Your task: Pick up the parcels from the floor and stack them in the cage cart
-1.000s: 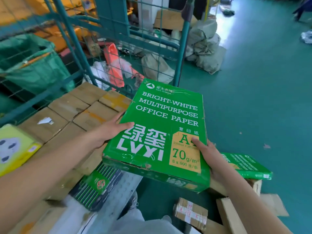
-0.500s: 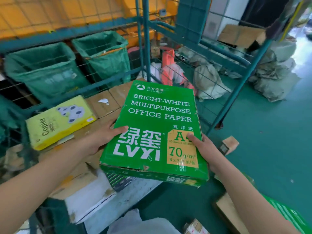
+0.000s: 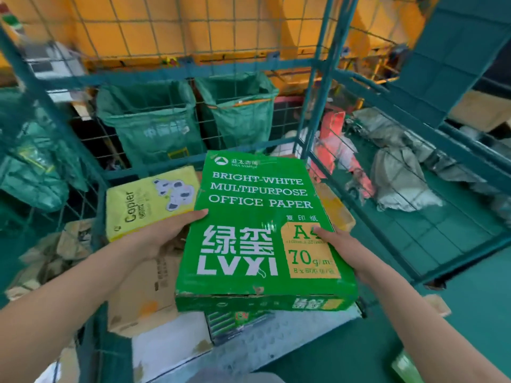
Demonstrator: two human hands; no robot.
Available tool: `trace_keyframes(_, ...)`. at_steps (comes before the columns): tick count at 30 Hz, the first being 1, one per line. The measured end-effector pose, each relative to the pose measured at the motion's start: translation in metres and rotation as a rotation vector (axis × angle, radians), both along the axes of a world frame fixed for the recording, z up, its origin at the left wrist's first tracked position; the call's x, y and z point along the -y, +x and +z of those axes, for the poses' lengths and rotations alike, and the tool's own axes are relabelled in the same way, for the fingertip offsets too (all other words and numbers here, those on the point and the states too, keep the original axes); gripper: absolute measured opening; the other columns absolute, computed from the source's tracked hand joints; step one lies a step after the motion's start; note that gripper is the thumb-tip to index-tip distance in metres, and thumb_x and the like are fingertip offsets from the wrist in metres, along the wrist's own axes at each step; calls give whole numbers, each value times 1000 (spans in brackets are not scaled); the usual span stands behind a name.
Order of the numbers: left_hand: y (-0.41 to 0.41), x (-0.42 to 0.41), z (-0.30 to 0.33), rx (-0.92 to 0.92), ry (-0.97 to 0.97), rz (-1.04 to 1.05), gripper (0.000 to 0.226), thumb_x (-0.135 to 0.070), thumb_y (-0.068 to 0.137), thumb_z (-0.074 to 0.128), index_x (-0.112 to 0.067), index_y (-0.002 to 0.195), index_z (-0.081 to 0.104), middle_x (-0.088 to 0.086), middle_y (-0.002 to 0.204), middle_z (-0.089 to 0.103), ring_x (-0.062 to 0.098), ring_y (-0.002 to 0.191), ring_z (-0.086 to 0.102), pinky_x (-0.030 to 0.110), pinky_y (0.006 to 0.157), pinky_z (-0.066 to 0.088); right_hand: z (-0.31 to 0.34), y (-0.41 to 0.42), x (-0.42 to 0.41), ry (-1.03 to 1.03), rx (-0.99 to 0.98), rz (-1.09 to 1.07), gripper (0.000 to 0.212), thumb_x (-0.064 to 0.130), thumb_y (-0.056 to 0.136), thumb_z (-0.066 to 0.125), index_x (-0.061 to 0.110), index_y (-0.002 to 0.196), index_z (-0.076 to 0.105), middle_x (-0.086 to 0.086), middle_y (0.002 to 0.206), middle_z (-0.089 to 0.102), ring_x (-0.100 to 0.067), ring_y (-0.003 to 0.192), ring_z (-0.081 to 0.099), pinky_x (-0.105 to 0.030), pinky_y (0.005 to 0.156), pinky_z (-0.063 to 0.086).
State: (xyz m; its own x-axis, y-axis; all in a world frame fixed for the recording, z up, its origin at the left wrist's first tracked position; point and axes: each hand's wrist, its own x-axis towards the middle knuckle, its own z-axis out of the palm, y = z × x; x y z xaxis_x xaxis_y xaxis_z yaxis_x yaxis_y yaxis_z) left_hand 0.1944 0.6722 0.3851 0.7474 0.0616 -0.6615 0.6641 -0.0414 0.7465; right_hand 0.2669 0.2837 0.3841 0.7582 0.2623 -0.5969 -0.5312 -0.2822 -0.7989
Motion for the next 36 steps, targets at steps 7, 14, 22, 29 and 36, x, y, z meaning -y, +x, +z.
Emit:
trace_keyframes(7, 39, -56, -22, -46, -150, 191, 74, -56, 73, 85, -15, 132, 66, 15, 125, 72, 37, 120, 67, 56, 112, 45, -10, 58, -53, 369, -181, -300, 59, 65, 98, 46, 20, 116, 80, -15, 120, 75, -35, 106, 73, -53, 75, 62)
trace_keyframes(14, 85, -30, -38, -20, -286, 343, 59, -46, 69, 86, -21, 118, 64, 9, 112, 76, 28, 99, 69, 37, 86, 54, -29, 81, -90, 562, -223, -480, 73, 77, 86, 51, 20, 131, 62, -20, 132, 65, -34, 118, 64, -46, 89, 52)
trace_keyframes(22, 152, 51, -49, -60, -466, 516, 32, -21, 92, 75, -8, 117, 60, 18, 121, 68, 35, 115, 66, 49, 101, 54, -42, 119, -114, 306, -139, -233, 29, 39, 94, 70, 24, 119, 67, 1, 105, 80, -27, 108, 71, -43, 90, 55)
trace_keyframes(29, 208, 78, -64, -115, -495, 620, 49, -33, 88, 79, -10, 126, 57, 20, 126, 67, 37, 110, 70, 47, 87, 59, -62, 216, -52, 308, -117, -146, 35, 22, 89, 79, 21, 120, 63, -2, 106, 80, -32, 108, 73, -53, 102, 54)
trace_keyframes(36, 271, 39, -107, -93, -372, 978, 49, -38, 89, 76, -11, 125, 56, 14, 126, 62, 31, 101, 67, 45, 83, 58, -97, 349, 7, 270, -88, 11, 48, 13, 81, 81, 29, 122, 61, -9, 118, 77, -34, 107, 73, -55, 102, 52)
